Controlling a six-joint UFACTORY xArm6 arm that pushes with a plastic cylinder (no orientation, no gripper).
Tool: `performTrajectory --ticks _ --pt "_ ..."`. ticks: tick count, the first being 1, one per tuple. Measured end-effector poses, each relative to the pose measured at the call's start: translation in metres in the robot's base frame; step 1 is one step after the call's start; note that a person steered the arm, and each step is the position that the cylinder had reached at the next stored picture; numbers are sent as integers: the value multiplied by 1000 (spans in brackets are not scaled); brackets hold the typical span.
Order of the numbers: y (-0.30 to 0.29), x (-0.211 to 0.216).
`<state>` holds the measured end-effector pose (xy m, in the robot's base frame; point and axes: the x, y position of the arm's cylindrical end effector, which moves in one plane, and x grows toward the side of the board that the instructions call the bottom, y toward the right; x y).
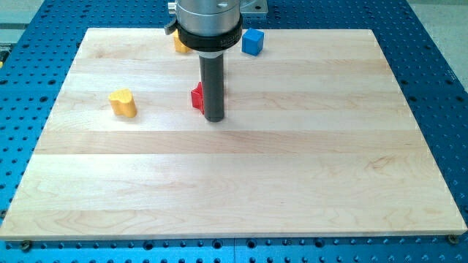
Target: Push the yellow heart bottom to the red star
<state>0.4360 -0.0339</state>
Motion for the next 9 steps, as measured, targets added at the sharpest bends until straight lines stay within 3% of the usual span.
performTrajectory --ticks 1,2,3,4,5,6,8,9 --pt "-114 67" --pt "-222 33" --pt "-192 -20" --pt "-151 -38" --pt "-151 -64" --pt "-120 -10" --pt "-158 33" --pt "-104 35"
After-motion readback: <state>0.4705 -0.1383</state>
